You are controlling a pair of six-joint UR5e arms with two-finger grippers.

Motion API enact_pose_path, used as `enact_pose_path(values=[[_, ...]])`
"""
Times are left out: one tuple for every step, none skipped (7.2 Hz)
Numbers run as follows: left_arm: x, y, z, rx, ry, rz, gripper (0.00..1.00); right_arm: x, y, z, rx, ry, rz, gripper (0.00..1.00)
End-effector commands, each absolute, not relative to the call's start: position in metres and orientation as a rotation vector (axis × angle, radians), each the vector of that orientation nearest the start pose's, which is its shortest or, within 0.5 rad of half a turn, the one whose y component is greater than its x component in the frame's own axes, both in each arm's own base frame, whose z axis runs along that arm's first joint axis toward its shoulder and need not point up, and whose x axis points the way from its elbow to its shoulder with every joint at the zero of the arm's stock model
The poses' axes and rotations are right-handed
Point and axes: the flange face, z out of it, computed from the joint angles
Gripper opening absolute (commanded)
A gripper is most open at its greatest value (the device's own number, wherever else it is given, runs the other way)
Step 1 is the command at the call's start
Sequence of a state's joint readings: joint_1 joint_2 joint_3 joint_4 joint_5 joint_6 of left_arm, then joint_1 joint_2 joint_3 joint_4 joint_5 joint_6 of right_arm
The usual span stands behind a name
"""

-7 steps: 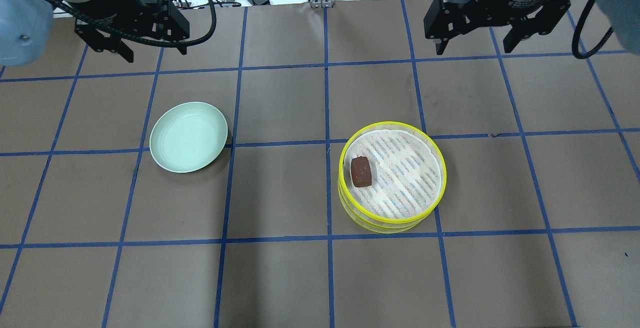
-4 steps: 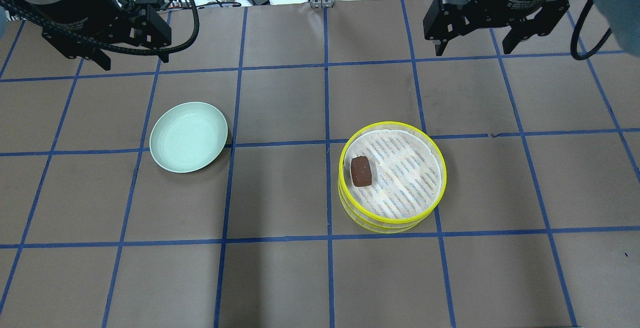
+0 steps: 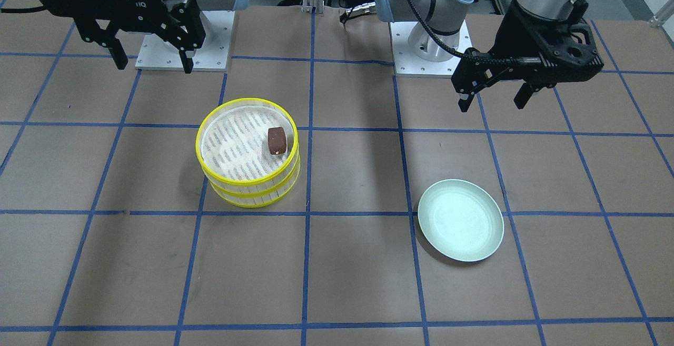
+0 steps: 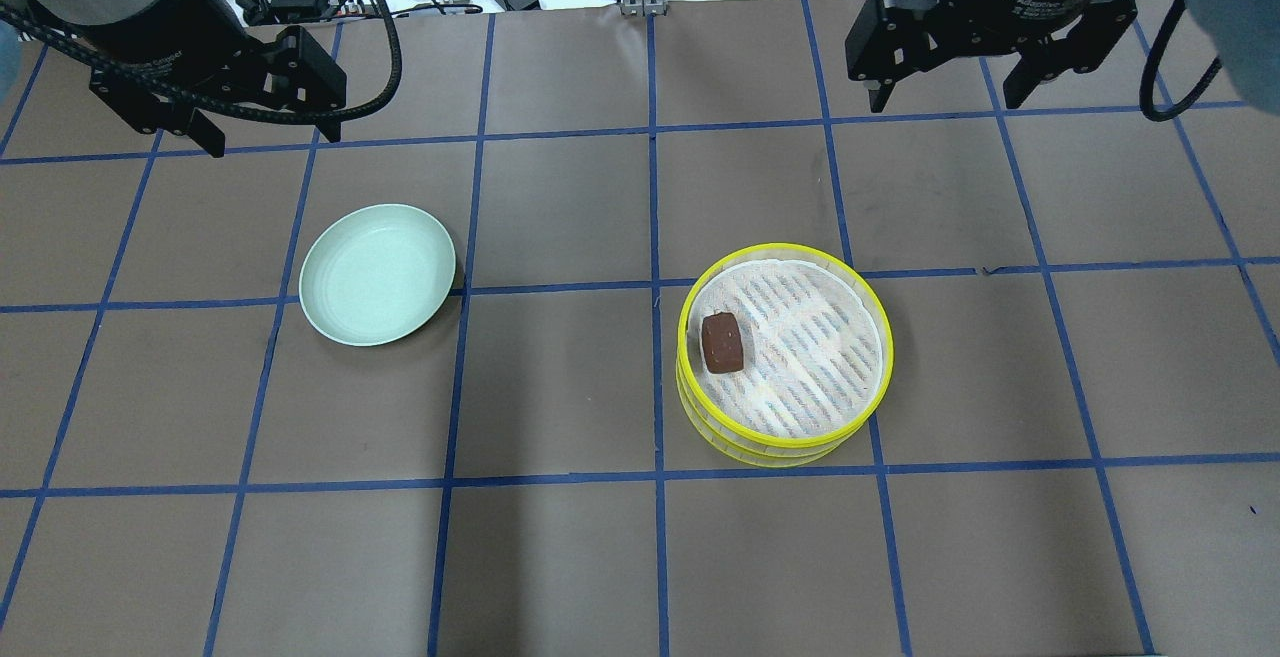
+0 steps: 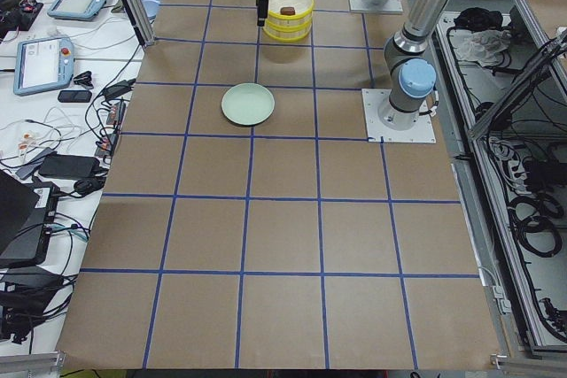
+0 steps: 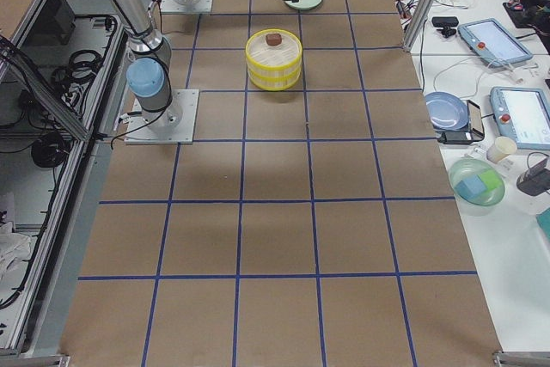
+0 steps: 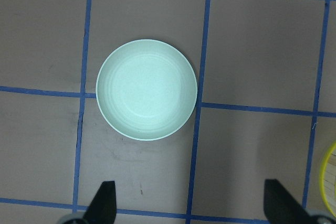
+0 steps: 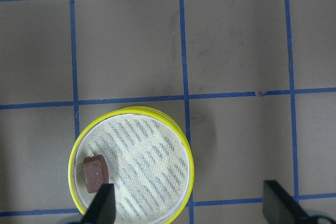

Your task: Stack buns with steamer

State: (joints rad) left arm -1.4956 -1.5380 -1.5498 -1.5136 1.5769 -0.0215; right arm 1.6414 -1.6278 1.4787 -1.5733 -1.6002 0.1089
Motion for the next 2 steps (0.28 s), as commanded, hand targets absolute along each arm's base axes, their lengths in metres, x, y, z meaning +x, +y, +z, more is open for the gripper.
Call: enact_pose_path(values=[[-0.0958, -0.4965, 0.5196, -0.152, 3.126, -0.17, 1.0, 0.1636, -0.467, 0.5616, 0.064, 3.148, -0.243, 1.0], [-0.0951, -0.4964, 0.5186, -0.154, 3.126, -0.166, 1.0, 0.1634, -0.4673, 0.562, 0.064, 3.149, -0.248, 1.0]])
